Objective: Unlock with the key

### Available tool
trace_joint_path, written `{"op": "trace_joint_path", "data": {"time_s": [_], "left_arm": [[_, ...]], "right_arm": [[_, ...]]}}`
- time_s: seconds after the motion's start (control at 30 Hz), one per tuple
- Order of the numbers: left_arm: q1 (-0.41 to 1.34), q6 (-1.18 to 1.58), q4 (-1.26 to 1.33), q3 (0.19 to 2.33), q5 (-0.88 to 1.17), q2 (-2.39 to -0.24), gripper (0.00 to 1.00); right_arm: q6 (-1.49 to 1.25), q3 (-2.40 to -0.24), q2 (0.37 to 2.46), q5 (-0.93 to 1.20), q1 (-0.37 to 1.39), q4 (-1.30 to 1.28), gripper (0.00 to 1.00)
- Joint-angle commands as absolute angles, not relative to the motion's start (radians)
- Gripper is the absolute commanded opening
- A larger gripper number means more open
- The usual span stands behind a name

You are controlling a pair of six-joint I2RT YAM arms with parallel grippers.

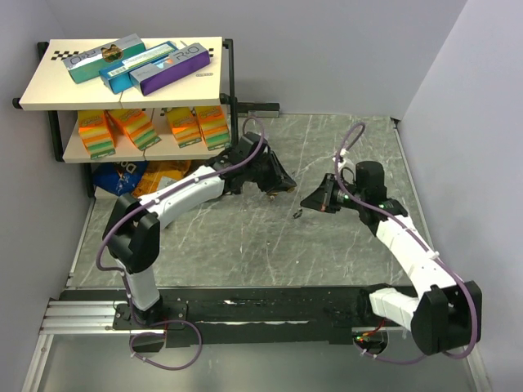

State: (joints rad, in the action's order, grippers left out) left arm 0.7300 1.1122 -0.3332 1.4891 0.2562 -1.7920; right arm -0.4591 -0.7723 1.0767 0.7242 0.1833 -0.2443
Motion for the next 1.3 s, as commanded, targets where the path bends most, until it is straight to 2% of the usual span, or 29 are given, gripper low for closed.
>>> {"op": "trace_joint_path", "data": {"time_s": [0.0, 0.53, 0.97, 1.27], "left_arm": [[0.736, 1.144, -0.261, 1.482, 0.261, -1.715, 0.01], [0.742, 1.138, -0.273, 1.493, 0.25, -1.721, 0.01], [0.742, 1.135, -0.288, 1.514, 0.233, -1.74, 0.01], [0.744, 1.132, -0.285, 1.519, 0.241, -1.746, 0.01]], "right_arm": [[-0.472, -0.85, 1.127, 0.713, 0.221, -0.189, 0.0], [-0.474, -0.962, 1.255, 0.67, 0.255, -0.245, 0.0], [-0.416, -0.992, 1.25, 0.634, 0.294, -0.373, 0.0], [-0.417, -1.014, 1.235, 0.591, 0.301, -0.368, 0.0]]}}
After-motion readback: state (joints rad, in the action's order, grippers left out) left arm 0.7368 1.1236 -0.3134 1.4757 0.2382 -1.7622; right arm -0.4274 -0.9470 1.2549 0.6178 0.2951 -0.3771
